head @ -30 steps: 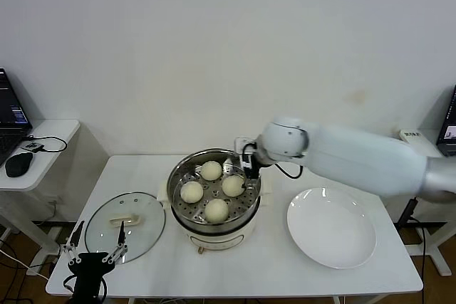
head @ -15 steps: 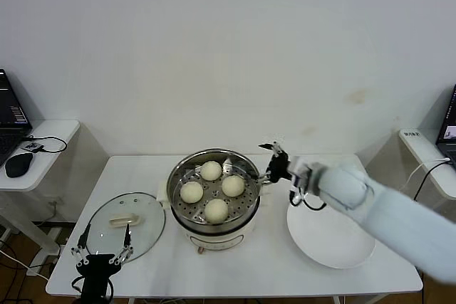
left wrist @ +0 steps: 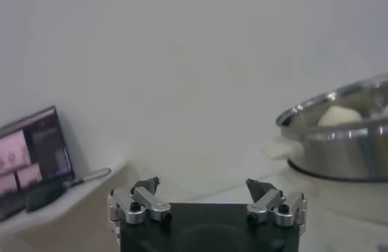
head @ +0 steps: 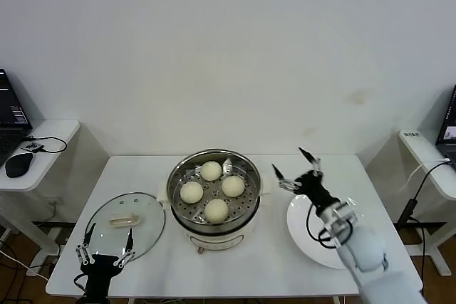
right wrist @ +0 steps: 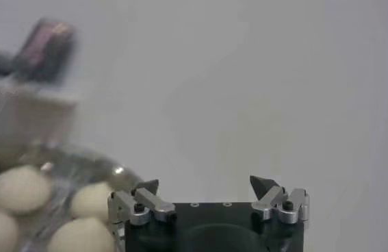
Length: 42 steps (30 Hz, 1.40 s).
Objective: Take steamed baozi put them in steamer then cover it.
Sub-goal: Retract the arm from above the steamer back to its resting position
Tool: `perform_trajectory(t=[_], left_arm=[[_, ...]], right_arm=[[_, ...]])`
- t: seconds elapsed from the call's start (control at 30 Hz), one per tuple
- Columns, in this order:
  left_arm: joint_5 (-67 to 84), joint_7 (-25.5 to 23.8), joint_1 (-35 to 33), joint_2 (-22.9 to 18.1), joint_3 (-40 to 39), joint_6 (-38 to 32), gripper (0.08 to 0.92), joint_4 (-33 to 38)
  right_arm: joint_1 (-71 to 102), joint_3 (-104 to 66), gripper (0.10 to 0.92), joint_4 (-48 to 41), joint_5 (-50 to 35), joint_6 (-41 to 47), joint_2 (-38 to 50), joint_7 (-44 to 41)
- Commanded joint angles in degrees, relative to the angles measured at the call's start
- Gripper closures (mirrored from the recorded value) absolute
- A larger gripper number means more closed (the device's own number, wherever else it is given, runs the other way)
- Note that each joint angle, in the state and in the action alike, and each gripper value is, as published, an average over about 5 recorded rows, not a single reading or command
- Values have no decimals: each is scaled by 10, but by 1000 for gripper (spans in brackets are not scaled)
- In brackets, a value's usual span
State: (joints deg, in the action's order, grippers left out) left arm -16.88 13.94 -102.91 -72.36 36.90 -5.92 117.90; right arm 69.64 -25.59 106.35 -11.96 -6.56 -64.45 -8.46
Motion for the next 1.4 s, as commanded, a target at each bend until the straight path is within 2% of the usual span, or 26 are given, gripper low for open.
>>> perform_trajectory(t=[0.03, 0.2, 0.4, 0.6, 0.9, 1.4], left_arm=[[-355, -27, -9, 51, 57, -22, 177, -57], [-468, -40, -7, 73, 68, -37, 177, -89], [-546, -41, 59, 85, 62, -30, 177, -132], [-546, -51, 124, 105, 45, -18, 177, -194], [-530, -41, 184, 121, 23, -28, 177, -280], [-525, -45, 277, 119, -13, -26, 177, -331]], right_arm=[[208, -178, 203, 17, 61, -99, -184, 5], [227, -207, 203, 21, 71, -100, -181, 22], [241, -232, 203, 22, 73, -106, -185, 41], [255, -244, 203, 28, 77, -112, -191, 45], [264, -250, 203, 29, 93, -117, -206, 42], [266, -255, 203, 21, 108, -119, -226, 41]])
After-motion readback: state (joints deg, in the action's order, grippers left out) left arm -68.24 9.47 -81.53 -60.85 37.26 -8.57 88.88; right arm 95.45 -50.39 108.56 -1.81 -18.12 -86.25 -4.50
